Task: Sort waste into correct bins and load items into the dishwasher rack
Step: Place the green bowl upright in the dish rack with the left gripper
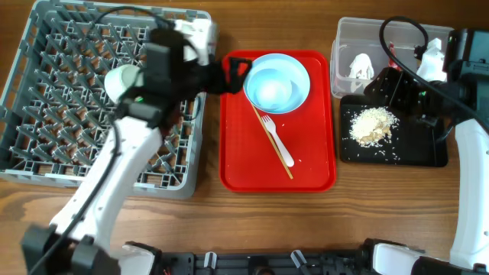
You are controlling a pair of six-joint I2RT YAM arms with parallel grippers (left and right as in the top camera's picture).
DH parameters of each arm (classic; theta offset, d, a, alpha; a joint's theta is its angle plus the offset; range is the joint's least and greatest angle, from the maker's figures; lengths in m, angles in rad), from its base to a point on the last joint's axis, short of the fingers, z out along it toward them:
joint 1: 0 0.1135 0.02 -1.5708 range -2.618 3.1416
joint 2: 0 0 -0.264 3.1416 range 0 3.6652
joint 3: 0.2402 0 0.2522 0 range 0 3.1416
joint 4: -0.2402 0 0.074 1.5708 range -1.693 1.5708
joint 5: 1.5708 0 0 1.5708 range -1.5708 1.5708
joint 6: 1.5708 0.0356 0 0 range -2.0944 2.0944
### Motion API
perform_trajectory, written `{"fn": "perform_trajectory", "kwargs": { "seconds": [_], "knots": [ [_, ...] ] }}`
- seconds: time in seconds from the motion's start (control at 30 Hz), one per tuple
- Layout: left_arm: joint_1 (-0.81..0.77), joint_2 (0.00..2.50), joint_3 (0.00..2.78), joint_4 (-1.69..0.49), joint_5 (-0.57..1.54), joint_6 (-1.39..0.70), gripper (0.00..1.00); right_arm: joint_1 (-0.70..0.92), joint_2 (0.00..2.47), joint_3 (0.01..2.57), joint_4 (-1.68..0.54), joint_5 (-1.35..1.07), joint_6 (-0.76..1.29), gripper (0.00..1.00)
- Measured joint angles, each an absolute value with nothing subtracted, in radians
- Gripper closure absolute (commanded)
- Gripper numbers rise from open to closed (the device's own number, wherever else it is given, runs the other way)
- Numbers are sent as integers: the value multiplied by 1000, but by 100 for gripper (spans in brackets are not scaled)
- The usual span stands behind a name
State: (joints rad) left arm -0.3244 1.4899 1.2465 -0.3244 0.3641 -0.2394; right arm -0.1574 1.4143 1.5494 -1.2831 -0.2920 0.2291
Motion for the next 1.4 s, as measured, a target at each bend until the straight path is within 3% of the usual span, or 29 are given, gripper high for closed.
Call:
{"fn": "perform_trajectory", "kwargs": {
  "seconds": [0.2, 0.47, 0.7, 0.83, 0.97, 1.13, 1.4],
  "knots": [
    [-467, 1785, 1640, -477, 134, -245, 0, -157, 1414, 1549, -1286, -292, 229, 9],
    [-607, 2056, 1652, -456, 62, -257, 1, -157, 1414, 1549, -1287, -292, 229, 8],
    [-663, 2187, 1653, -455, 49, -272, 34, -157, 1414, 1549, -1290, -292, 229, 8],
    [-664, 2196, 1652, -499, 30, -275, 69, -157, 1414, 1549, -1295, -292, 229, 8],
    [-689, 2196, 1652, -532, 14, -272, 73, -157, 1414, 1549, -1298, -292, 229, 8],
    [-721, 2196, 1652, -538, -34, -265, 95, -157, 1414, 1549, -1301, -292, 229, 8],
    [-722, 2187, 1656, -533, -79, -260, 96, -157, 1414, 1549, -1316, -292, 229, 8]
  ]
}}
